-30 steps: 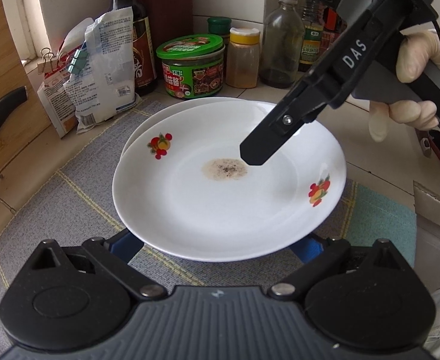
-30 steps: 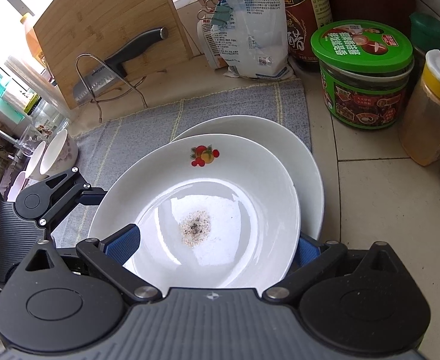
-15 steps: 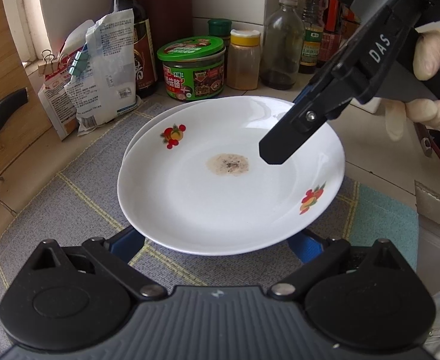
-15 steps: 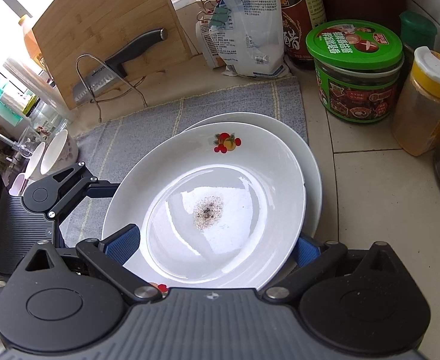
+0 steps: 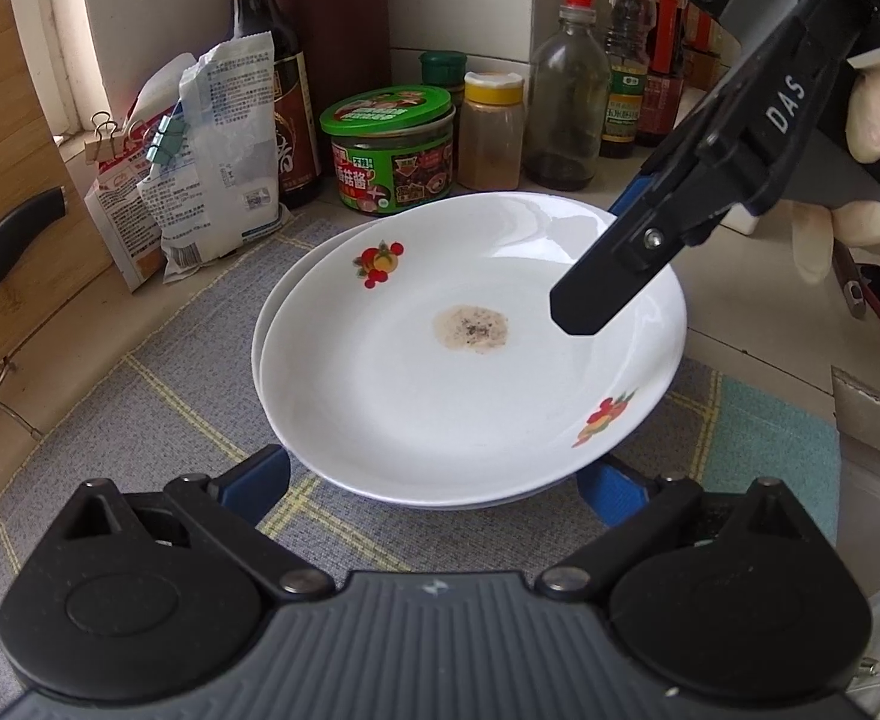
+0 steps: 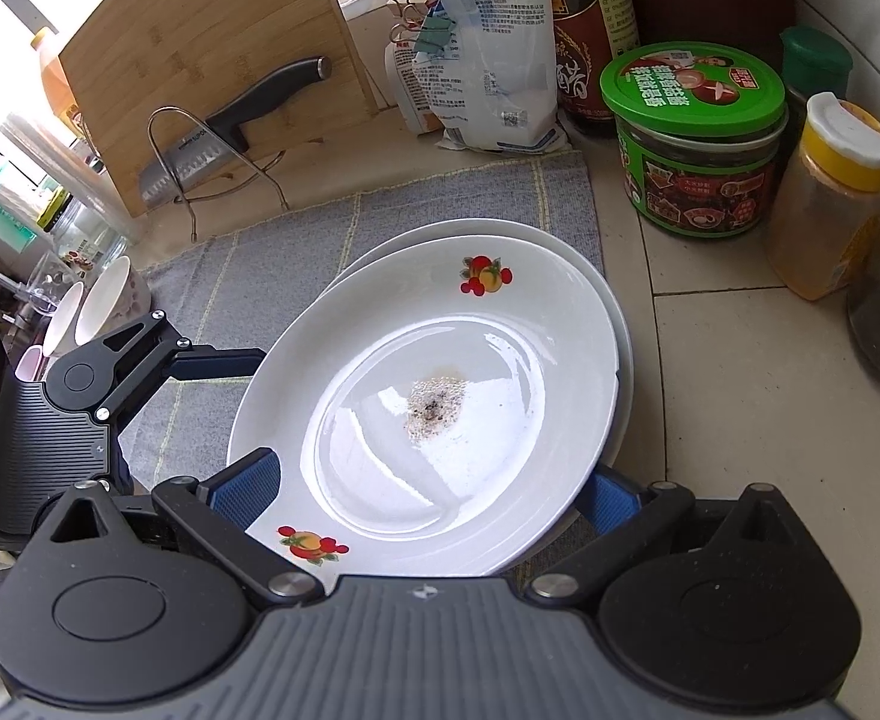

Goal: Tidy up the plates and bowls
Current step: 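Open the right tool to release the stained plate on the stack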

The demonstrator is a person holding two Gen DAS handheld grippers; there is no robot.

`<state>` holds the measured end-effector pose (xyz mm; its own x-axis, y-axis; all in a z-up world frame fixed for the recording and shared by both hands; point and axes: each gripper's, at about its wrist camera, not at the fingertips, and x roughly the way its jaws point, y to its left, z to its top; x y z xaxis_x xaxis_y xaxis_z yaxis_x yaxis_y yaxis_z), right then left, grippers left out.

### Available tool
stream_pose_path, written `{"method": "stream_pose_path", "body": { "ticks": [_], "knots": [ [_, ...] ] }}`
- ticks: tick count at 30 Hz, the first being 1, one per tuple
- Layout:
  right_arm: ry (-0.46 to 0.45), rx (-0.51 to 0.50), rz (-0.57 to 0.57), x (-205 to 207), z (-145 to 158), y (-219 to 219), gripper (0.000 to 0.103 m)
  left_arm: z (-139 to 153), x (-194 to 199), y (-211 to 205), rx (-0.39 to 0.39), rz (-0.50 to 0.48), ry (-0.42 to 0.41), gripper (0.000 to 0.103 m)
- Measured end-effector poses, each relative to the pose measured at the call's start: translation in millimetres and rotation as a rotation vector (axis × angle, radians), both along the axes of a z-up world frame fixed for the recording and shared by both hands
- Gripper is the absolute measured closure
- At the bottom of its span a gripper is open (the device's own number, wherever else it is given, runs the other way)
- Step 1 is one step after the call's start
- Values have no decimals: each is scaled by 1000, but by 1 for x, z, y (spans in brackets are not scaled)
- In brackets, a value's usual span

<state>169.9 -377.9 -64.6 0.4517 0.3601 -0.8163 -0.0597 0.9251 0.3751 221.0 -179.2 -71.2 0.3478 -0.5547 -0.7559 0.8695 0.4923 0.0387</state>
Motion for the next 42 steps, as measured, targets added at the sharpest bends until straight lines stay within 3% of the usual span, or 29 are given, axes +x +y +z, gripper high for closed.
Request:
{"method": "stream_pose_path", "body": {
  "ticks": [28,42],
  "knots": [
    [10,-67,15,-6,2,10,0,9,-11,5,-19,12,-39,2],
    [-17,-110,13,-19,8,12,0,18,-23,19,-72,40,-87,1]
  ]
}}
